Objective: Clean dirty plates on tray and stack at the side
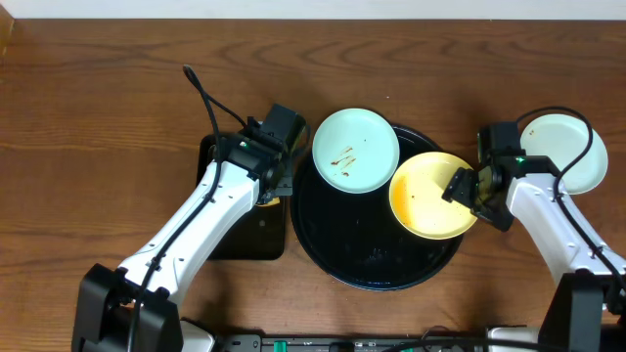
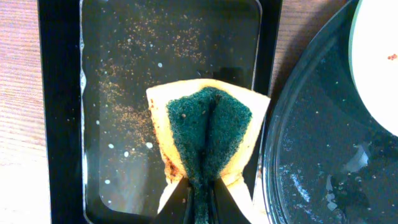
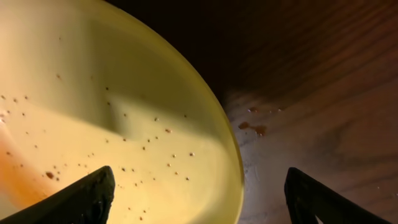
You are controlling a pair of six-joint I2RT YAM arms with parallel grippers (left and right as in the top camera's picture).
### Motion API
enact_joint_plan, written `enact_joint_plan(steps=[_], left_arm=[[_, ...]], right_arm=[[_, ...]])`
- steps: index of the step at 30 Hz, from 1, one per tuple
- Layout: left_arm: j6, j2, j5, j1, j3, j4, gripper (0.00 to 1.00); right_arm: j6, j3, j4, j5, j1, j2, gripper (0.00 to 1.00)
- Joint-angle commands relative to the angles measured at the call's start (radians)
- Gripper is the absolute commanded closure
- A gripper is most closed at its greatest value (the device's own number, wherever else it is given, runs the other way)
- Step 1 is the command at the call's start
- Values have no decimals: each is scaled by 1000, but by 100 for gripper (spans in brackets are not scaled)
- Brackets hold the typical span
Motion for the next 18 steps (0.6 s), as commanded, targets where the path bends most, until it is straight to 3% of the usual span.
enact_joint_plan(steps=[1, 5, 13, 17, 18], left_arm=[[17, 8, -2, 5, -9, -1, 93], [21, 8, -2, 5, -9, -1, 93], [28, 8, -2, 5, -9, -8, 93], [28, 8, -2, 5, -9, -11, 93], [28, 8, -2, 5, -9, -12, 93]], right_arm=[[-11, -12, 29, -1, -11, -2, 7], [14, -55, 90, -48, -11, -2, 2], [53, -115, 171, -79, -11, -2, 16], [53, -116, 178, -79, -11, -2, 39], [53, -117, 178, -79, -11, -2, 53]])
